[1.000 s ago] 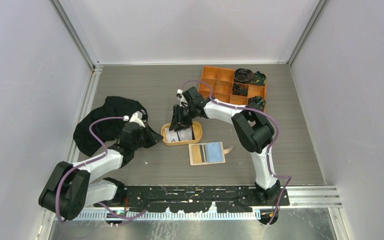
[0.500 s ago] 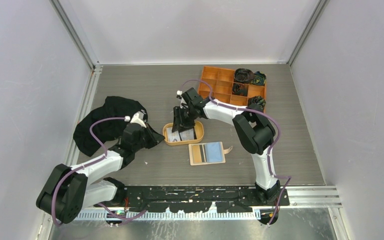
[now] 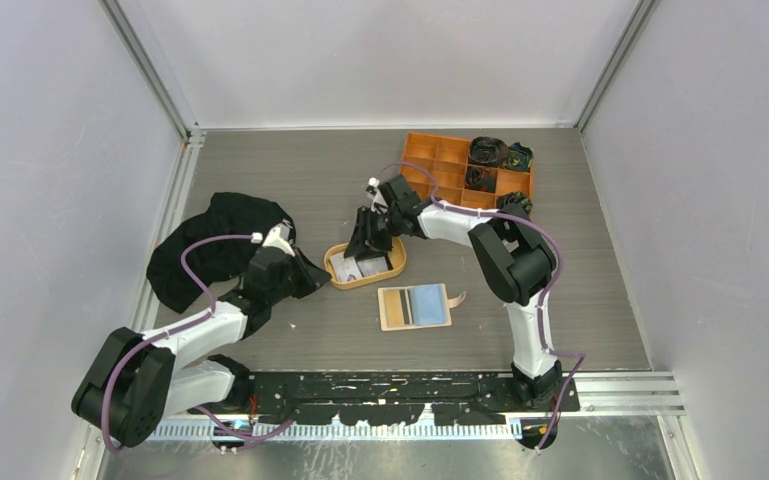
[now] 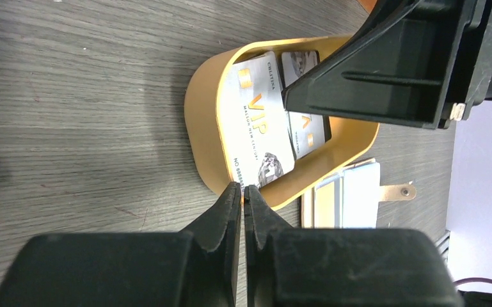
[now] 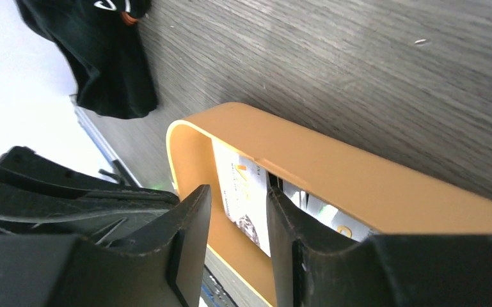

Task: Put the credit cards into the card holder
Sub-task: Pick up the credit card from the storage box.

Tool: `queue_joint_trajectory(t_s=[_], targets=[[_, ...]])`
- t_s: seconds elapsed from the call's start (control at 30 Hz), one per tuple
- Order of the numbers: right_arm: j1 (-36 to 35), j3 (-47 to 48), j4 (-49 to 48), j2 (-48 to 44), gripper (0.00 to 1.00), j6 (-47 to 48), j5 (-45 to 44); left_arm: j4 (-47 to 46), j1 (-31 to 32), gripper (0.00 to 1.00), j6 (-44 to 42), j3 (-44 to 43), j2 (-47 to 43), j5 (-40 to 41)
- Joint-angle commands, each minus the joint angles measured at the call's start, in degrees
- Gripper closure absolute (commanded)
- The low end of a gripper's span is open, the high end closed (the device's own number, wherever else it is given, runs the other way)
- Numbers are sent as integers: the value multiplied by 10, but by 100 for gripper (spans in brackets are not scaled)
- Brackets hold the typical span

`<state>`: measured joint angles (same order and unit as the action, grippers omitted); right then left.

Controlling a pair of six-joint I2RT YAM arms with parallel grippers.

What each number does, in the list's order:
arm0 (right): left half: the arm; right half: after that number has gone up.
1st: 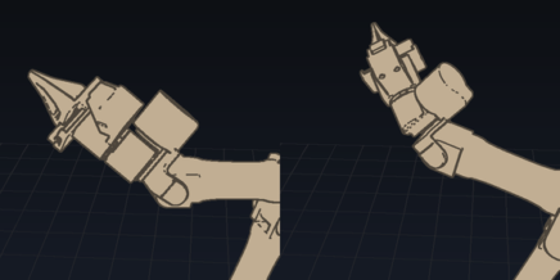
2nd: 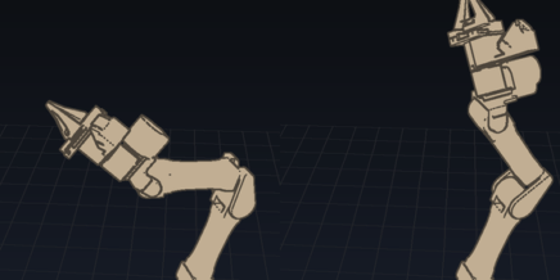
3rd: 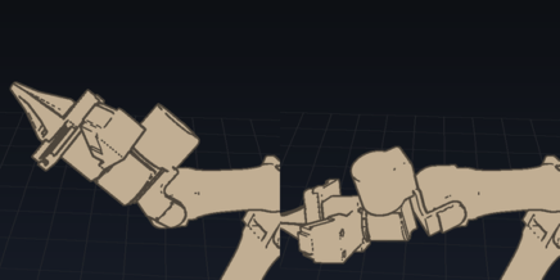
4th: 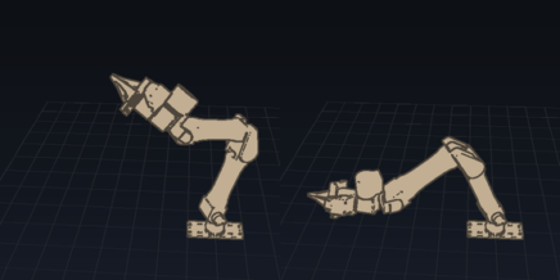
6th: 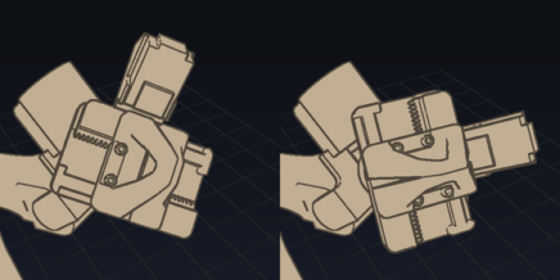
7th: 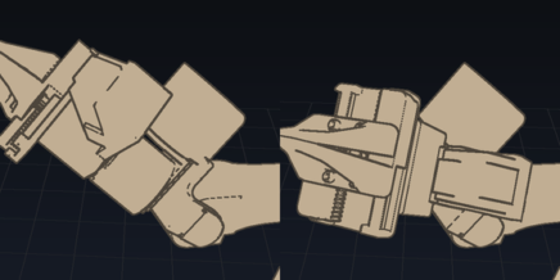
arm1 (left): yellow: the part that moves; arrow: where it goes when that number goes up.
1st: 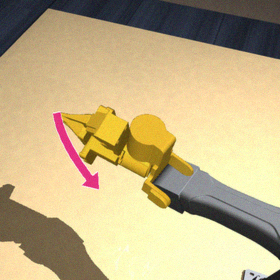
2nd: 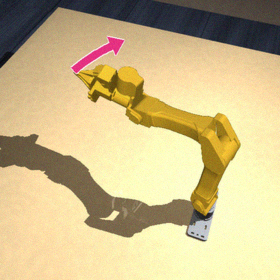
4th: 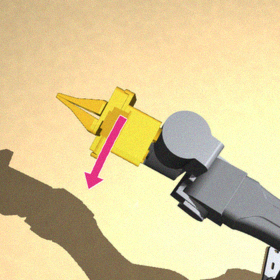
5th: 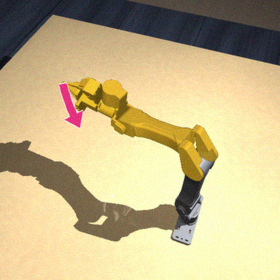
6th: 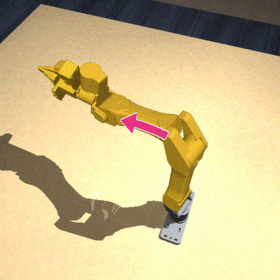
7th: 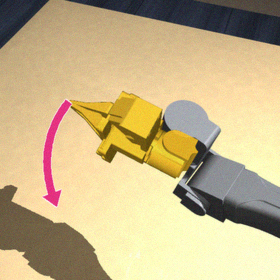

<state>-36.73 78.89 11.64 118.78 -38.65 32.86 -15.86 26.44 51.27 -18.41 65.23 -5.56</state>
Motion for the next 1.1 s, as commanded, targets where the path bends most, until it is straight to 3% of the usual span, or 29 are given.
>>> queue_joint_trajectory(t_s=[0.0, 0.3, 0.5, 0.8, 1.07], targets=[[-3, -11, -105, -30, 59, -70, 105, -13, 10, 94, 7, -6, -2, -5], [-3, -8, -105, -19, 64, -74, 122, -6, 10, 94, 8, -8, -5, 2], [-7, 27, -7, 2, 67, -6, 85, -7, 10, 94, 8, -10, -2, 1], [-20, 62, 68, 19, 62, 66, 31, -13, 11, 94, 8, -12, 5, -5], [-22, 70, 42, 47, 60, 38, 69, -17, 11, 93, 9, -13, 3, -11]])
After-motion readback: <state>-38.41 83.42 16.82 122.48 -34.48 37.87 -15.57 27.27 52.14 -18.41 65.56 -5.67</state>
